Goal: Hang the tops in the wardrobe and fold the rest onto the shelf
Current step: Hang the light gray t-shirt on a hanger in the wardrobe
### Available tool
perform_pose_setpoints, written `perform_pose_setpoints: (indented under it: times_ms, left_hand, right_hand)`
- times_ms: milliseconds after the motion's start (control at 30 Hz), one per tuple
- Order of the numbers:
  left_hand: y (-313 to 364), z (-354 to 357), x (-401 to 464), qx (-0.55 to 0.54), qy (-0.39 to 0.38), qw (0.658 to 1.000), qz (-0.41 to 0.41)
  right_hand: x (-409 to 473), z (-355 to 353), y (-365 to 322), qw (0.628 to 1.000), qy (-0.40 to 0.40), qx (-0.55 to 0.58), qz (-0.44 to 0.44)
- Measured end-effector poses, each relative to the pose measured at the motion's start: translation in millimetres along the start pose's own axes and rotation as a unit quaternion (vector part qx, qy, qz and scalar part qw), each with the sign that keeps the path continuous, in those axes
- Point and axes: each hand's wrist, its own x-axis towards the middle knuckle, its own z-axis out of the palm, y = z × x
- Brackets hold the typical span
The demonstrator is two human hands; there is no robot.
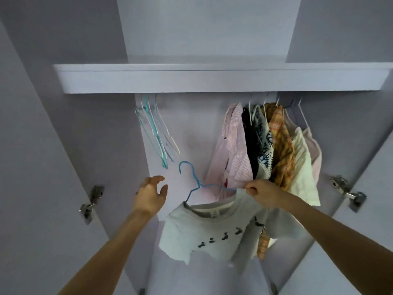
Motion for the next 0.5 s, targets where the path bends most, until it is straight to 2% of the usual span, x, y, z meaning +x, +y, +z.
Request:
perform_pose_setpoints:
  times_ms: [100,167,333,500]
  left_hand:
    - [20,-10,5,0.001,0.060,0.997,0.047]
    - [39,-17,7,-0.010,0.101,0.990,0.095]
    - [93,-40,17,0.021,0.193,0.955,0.223]
    - [143,-54,39,0.107,0.232,0.925,0.281]
  right_hand:
    - [0,-3,-3,0.994,0.048,-0.046,0.088]
    - [1,-5,-13,0.987,0.103,-0.026,0.117]
    - [15,-20,-47,0.960,0.232,0.112,0.114]
    - [37,-44,-68,0.929,0.306,0.171,0.116]
